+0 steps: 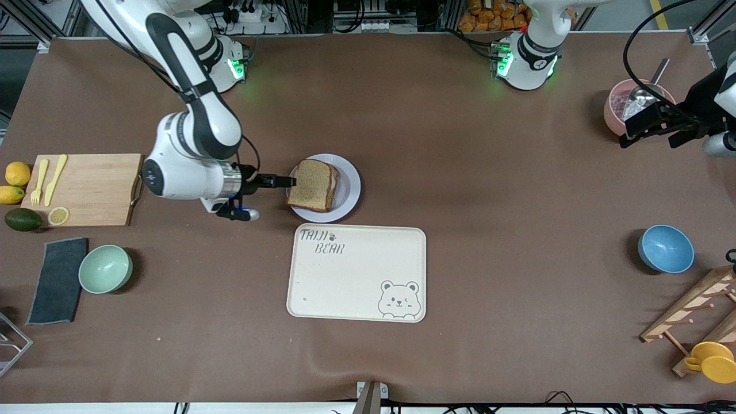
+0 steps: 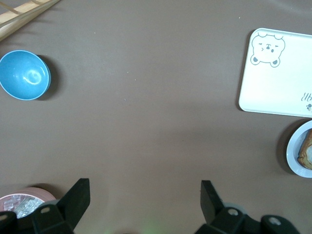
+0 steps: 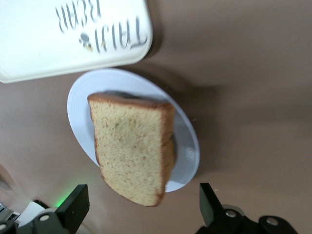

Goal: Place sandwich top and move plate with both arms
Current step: 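Withdraw the right gripper while the left gripper reaches toward the plate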

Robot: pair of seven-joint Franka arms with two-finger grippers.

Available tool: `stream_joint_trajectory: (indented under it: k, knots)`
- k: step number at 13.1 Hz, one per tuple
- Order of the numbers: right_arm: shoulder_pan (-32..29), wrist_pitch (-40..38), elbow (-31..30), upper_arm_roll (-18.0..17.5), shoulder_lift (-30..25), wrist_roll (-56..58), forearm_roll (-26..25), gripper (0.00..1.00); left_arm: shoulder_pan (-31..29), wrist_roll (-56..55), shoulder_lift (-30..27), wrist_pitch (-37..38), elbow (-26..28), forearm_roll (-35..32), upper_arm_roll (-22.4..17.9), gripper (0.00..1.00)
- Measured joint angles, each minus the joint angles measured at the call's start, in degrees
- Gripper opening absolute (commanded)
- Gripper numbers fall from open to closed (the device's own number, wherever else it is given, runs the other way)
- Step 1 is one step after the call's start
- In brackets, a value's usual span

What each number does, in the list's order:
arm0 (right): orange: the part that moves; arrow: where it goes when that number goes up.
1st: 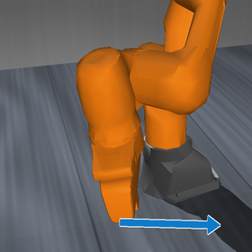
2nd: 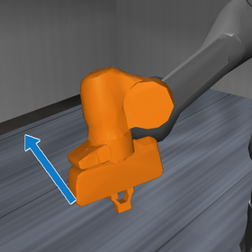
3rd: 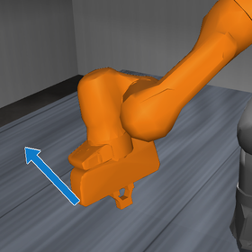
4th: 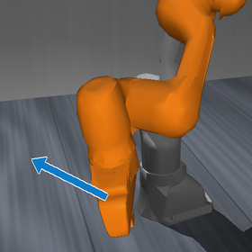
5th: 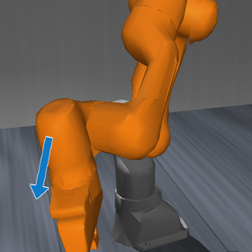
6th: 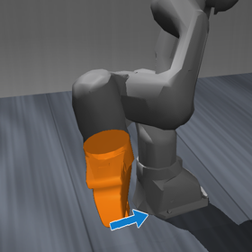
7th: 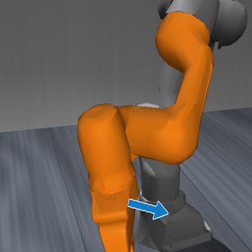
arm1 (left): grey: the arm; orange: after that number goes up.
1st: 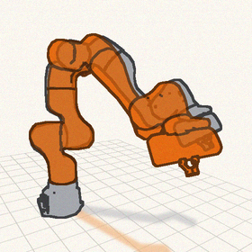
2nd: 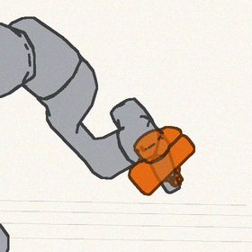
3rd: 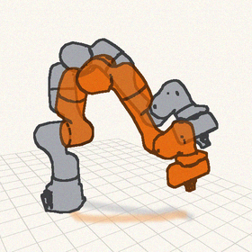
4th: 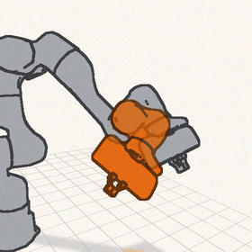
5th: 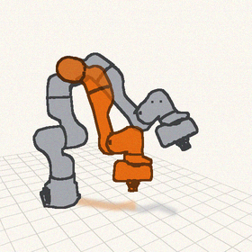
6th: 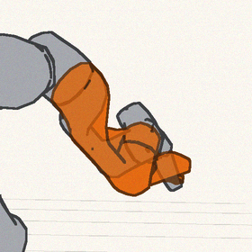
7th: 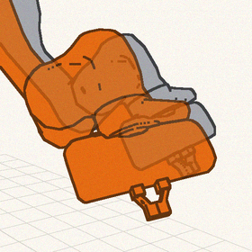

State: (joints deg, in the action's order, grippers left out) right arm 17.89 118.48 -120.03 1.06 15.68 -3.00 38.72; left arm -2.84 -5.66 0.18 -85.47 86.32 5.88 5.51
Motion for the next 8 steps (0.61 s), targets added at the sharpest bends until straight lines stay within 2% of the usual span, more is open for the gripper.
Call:
stream_joint_trajectory:
  k: [4,8]
  knots:
    - [-5.68,-2.50,2.02,0.38,-4.49,0.10,-11.02,1.00,0.00,0.00,0.16,0.04,0.17,0.00,0.00,1.00]
    - [-14.72,-15.11,11.38,0.62,-9.61,1.74,-24.07,1.00,0.05,0.00,2.39,0.08,0.69,0.00,0.01,1.00]
